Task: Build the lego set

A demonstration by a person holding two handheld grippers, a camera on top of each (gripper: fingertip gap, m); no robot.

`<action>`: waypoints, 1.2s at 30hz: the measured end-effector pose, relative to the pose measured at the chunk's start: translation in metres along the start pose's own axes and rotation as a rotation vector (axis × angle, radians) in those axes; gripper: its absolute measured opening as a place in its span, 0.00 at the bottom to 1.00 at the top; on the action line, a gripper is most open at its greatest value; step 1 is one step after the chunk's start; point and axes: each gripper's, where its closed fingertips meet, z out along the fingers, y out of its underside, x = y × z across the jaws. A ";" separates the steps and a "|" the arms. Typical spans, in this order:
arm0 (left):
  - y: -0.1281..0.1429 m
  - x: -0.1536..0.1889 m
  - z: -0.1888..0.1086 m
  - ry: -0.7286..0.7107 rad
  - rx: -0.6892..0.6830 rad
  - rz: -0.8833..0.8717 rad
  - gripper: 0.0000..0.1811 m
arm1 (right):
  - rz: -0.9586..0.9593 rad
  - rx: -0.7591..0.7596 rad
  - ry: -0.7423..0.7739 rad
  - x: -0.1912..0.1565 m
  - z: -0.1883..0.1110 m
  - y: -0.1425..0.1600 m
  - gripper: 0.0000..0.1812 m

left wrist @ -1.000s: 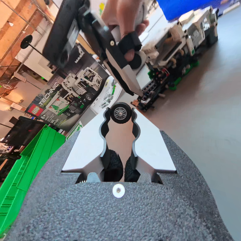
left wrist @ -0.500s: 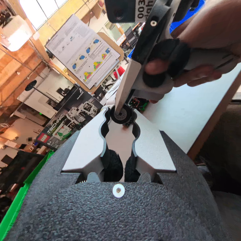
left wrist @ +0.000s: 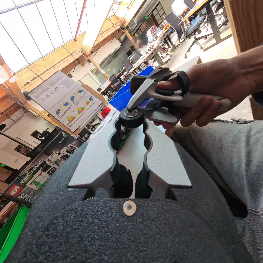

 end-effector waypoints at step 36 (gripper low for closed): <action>0.046 0.027 0.085 0.276 -0.321 0.282 0.25 | -0.801 -0.059 1.132 0.025 -0.122 -0.022 0.15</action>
